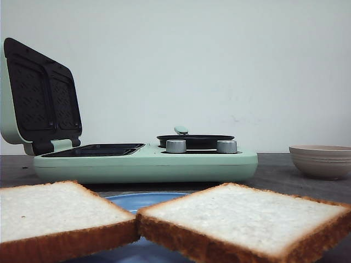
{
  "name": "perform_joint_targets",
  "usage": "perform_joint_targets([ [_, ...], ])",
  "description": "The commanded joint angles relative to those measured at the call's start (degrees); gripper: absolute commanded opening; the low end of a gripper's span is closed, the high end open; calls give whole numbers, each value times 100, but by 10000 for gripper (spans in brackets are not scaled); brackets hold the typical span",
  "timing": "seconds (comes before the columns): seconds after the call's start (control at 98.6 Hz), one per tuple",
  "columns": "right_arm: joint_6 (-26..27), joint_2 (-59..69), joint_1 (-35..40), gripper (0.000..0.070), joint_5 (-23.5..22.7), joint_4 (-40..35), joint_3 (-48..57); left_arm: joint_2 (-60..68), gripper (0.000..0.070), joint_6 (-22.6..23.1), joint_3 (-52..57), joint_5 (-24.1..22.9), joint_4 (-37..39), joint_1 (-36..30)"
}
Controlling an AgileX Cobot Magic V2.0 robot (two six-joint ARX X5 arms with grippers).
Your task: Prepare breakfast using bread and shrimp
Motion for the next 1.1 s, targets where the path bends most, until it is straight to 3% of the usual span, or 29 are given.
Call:
perform_joint_targets([
  [0.0, 55, -9, 22, 0, 2, 59, -28, -13, 17, -39, -105, -13, -20, -7],
  [1.086, 55, -7, 2, 0, 2, 59, -28, -13, 17, -39, -105, -4, -17, 81],
])
